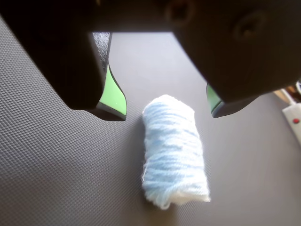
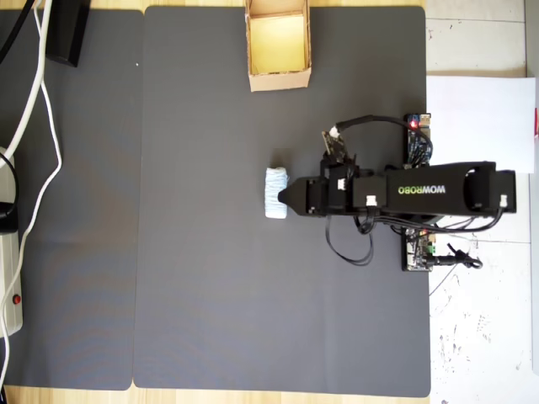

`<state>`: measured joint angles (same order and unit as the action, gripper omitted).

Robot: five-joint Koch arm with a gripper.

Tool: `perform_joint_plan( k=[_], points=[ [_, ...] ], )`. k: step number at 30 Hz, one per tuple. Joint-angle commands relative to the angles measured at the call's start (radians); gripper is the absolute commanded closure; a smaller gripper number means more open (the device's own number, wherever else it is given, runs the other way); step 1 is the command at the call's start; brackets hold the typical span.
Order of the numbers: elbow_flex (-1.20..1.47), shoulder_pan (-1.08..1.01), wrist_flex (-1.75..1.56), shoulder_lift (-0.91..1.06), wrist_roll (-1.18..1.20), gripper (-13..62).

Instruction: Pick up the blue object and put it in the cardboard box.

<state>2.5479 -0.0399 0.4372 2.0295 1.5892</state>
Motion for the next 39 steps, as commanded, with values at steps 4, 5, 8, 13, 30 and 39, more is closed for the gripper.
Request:
perform_joint_plan(
  k=[4, 5, 8, 13, 30, 39],
  points=[
    [-0.141, -0.006, 0.029, -0.091, 0.035, 15.4],
    [-0.161, -0.008, 0.041, -0.115, 0.035, 15.4],
    [-0.215, -0.006, 0.04, -0.181, 0.035, 15.4],
    [-0.27, -0.009, 0.064, -0.253, 0.035, 15.4],
    [-0.416, 0.005, 0.078, -0.511, 0.038, 15.5],
    [-0.451, 0.038, 0.066, -0.606, -0.014, 18.5]
  ],
)
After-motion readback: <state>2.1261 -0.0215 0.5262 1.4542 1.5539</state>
